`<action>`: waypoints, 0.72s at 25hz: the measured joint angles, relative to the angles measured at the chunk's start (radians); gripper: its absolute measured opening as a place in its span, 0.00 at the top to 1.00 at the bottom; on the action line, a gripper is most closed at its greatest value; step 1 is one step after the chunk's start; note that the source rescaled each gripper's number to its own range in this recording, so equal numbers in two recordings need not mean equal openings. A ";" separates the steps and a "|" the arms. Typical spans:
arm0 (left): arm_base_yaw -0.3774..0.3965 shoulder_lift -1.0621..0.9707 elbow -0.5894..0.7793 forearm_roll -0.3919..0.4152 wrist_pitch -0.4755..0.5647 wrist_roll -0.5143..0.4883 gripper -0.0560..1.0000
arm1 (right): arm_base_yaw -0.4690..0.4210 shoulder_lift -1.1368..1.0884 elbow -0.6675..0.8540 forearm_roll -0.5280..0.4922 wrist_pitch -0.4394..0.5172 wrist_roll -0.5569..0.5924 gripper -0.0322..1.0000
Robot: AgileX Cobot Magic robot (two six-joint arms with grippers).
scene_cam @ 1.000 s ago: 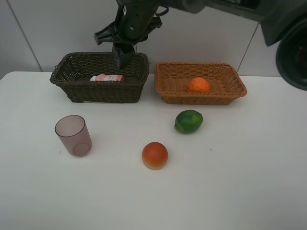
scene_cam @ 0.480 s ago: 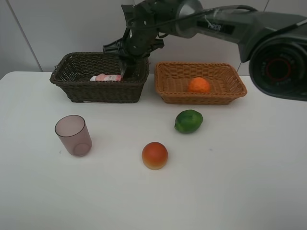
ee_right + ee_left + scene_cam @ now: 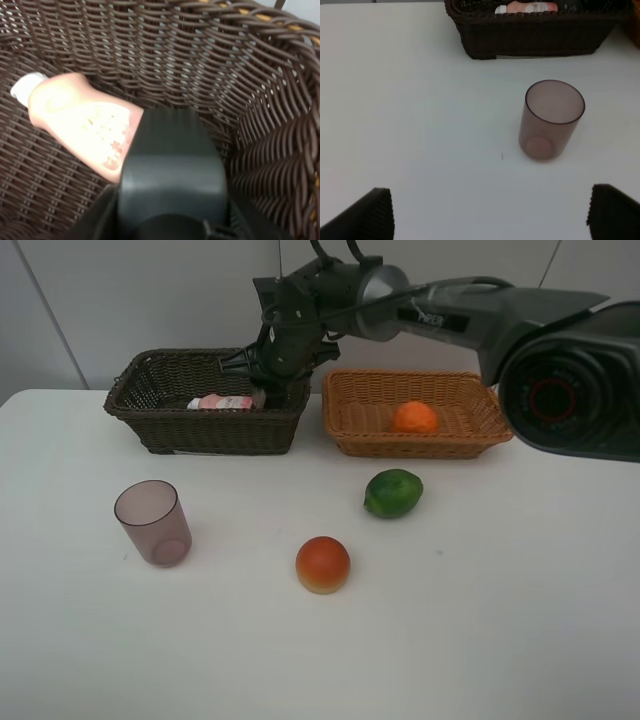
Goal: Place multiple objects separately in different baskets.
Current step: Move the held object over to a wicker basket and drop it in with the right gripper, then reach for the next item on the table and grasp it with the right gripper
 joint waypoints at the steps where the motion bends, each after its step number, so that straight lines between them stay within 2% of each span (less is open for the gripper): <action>1: 0.000 0.000 0.000 0.000 0.000 0.000 0.00 | 0.000 0.000 0.000 0.000 0.000 0.000 0.87; 3: 0.000 0.000 0.000 0.000 0.000 0.000 0.00 | 0.000 0.000 0.000 0.000 0.001 0.000 0.86; 4: 0.000 0.000 0.000 0.000 0.000 0.000 0.00 | 0.000 0.000 0.000 0.001 0.001 0.000 0.81; 8: 0.000 0.000 0.000 0.000 0.000 0.000 0.00 | 0.000 -0.002 0.000 0.002 -0.011 0.000 0.38; 10: 0.000 0.000 0.000 0.000 0.000 0.000 0.00 | 0.000 -0.006 0.000 0.002 -0.009 0.000 0.25; 13: 0.000 0.000 0.000 0.000 0.000 0.000 0.00 | 0.000 -0.032 0.000 0.002 0.017 0.000 0.18; 18: 0.000 0.000 0.000 0.000 0.000 0.000 0.00 | 0.017 -0.117 0.000 0.002 0.132 0.000 0.17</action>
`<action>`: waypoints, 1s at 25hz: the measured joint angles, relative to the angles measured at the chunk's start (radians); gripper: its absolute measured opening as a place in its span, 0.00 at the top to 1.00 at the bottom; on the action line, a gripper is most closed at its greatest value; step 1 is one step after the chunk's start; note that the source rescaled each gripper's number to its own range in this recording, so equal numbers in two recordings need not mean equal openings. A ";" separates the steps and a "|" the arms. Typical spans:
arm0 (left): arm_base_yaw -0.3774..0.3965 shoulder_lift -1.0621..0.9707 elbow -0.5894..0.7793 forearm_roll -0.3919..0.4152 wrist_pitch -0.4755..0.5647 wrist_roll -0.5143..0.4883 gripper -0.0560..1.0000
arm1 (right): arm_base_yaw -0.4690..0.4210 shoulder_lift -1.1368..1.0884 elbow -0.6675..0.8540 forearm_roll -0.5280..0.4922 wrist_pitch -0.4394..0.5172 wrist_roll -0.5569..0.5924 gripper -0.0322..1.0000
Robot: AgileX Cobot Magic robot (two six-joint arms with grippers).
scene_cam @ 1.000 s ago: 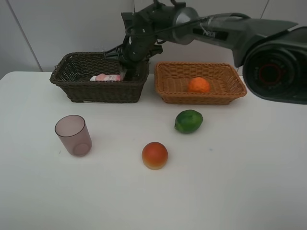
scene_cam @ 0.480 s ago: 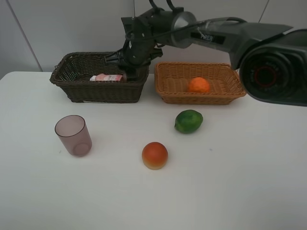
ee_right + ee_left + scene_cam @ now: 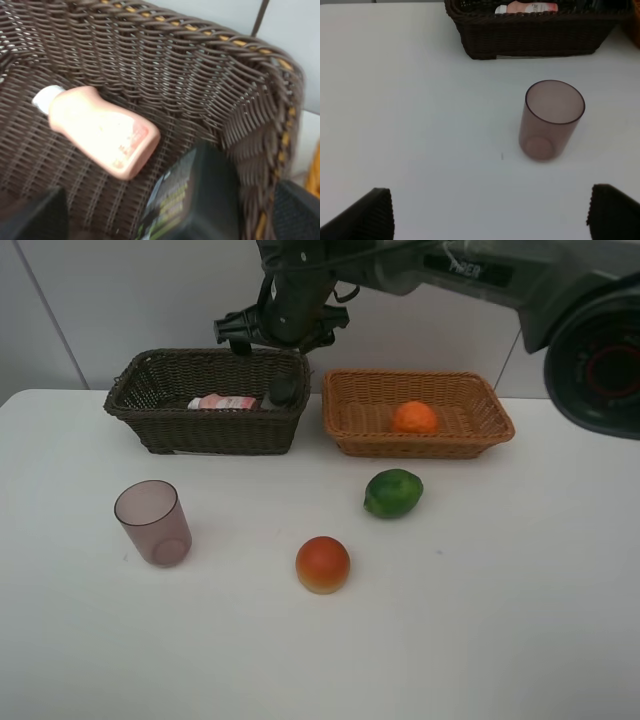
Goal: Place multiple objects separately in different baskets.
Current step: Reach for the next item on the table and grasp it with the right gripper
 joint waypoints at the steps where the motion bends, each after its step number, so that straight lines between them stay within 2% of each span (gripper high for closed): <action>1: 0.000 0.000 0.000 0.000 0.000 0.000 0.00 | 0.008 -0.016 -0.001 0.001 0.024 0.000 0.17; 6: 0.000 0.000 0.000 0.000 0.000 0.000 0.00 | 0.029 -0.073 -0.002 0.011 0.140 -0.002 0.17; 12: 0.000 0.000 0.000 0.000 0.000 0.000 0.00 | 0.031 -0.100 -0.002 0.022 0.323 -0.017 0.17; 16: 0.000 0.000 0.000 0.000 0.000 0.000 0.00 | 0.031 -0.157 0.061 -0.004 0.359 -0.034 0.17; 20: 0.000 0.000 0.000 0.000 0.000 0.000 0.00 | 0.028 -0.249 0.224 0.000 0.313 -0.035 0.17; 25: 0.000 0.000 0.000 0.000 0.000 0.000 0.00 | -0.013 -0.388 0.529 0.063 0.124 -0.035 0.17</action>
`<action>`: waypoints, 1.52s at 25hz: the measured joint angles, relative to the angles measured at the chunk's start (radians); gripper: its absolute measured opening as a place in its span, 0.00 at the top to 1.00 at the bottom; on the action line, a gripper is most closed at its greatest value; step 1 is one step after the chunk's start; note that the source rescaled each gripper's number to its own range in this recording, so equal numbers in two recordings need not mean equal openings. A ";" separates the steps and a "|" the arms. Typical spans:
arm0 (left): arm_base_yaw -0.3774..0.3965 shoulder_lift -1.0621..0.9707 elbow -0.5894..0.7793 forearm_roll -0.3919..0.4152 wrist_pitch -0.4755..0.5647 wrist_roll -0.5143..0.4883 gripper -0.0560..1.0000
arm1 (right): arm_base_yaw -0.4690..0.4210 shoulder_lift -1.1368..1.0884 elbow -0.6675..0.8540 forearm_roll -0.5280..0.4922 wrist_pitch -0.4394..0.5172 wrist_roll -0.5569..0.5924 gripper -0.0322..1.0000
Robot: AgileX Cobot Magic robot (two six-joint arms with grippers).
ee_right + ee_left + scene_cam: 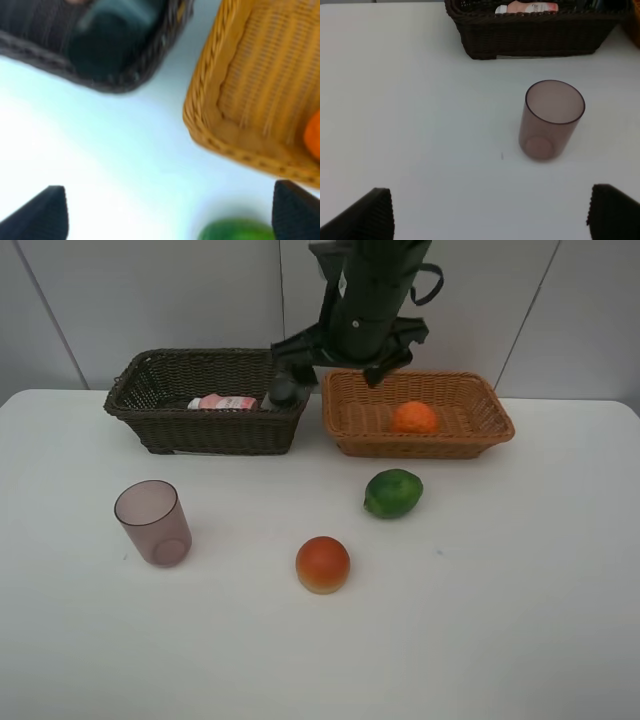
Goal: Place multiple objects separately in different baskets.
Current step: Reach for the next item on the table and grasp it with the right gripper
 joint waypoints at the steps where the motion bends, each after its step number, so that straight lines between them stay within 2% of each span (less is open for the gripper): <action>1: 0.000 0.000 0.000 0.000 0.000 0.000 0.00 | -0.010 -0.028 0.066 0.016 -0.040 0.001 0.17; 5: 0.000 0.000 0.000 0.000 0.000 0.000 0.00 | -0.049 -0.114 0.278 0.054 -0.187 0.059 0.16; 8: 0.000 0.000 0.000 0.000 0.000 0.000 0.00 | -0.082 -0.143 0.383 0.066 -0.242 0.147 0.10; 11: 0.000 0.000 0.000 0.000 0.000 0.000 0.00 | -0.108 -0.144 0.443 0.067 -0.258 0.229 0.04; 18: 0.000 0.000 0.000 0.000 0.000 0.000 0.00 | -0.119 -0.136 0.475 0.032 -0.349 0.445 0.02; 22: 0.000 0.000 0.000 0.000 0.000 0.000 0.00 | -0.119 -0.097 0.476 0.016 -0.362 0.542 0.02; 29: 0.000 0.000 0.000 0.000 0.000 0.000 0.00 | -0.119 -0.050 0.478 0.007 -0.311 0.574 0.02; 38: 0.000 0.000 0.000 0.000 0.000 0.000 0.00 | -0.131 -0.031 0.478 -0.050 -0.334 0.666 0.02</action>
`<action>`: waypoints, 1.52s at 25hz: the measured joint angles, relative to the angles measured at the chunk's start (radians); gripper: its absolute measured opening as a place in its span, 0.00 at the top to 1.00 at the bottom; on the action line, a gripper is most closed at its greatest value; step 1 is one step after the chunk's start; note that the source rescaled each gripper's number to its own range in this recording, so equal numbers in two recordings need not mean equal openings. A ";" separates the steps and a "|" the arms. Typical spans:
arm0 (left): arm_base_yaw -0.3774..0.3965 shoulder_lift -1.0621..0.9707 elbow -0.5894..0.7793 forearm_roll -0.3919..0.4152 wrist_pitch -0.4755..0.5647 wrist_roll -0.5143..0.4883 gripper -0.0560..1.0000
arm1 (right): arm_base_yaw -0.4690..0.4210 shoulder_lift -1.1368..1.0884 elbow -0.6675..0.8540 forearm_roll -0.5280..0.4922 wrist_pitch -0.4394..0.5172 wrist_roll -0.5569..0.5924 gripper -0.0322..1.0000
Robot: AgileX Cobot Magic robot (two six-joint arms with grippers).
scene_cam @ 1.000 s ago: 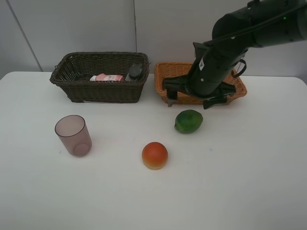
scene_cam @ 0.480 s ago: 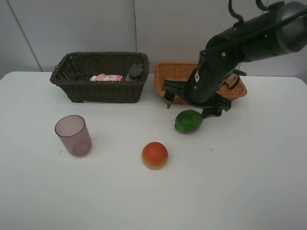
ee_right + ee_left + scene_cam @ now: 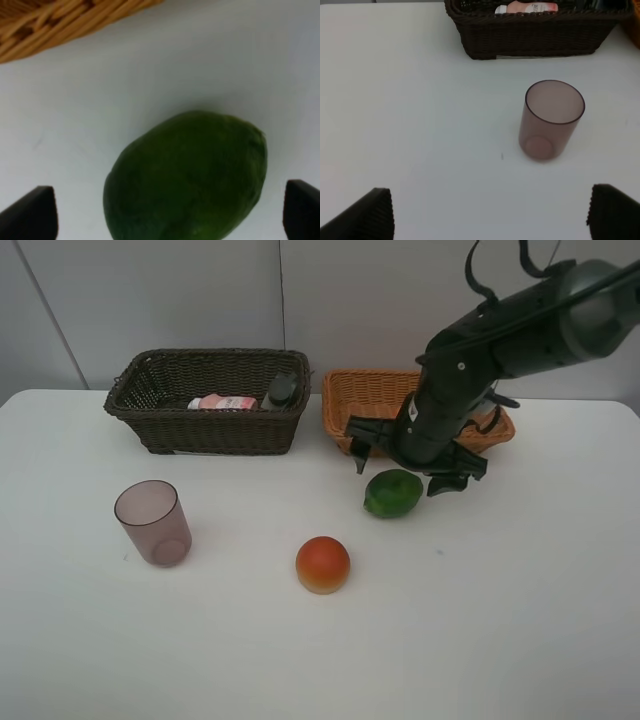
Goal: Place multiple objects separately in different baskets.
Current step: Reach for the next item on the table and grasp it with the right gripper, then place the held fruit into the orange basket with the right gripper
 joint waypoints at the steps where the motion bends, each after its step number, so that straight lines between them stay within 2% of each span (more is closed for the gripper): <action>1: 0.000 0.000 0.000 0.000 0.000 0.000 0.00 | 0.000 0.005 0.000 -0.004 0.000 0.009 0.02; 23: 0.000 0.000 0.000 0.000 0.000 0.000 0.00 | 0.000 0.129 0.000 -0.042 -0.064 0.042 0.03; 25: 0.000 0.000 0.000 0.000 0.000 0.000 0.00 | 0.000 0.133 0.000 -0.042 -0.063 0.042 0.11; 26: 0.000 0.000 0.000 0.000 0.000 0.000 0.00 | 0.000 0.137 0.000 -0.043 -0.062 0.042 0.17; 27: 0.000 0.000 0.000 0.000 0.000 0.000 0.00 | 0.000 0.138 0.000 -0.043 -0.062 0.042 0.29; 28: 0.000 0.000 0.000 0.000 0.000 0.000 0.00 | 0.000 0.138 0.000 -0.044 -0.062 0.042 0.32; 38: 0.000 0.000 0.000 0.000 0.000 0.000 0.00 | 0.000 0.138 0.000 -0.043 -0.062 0.042 0.32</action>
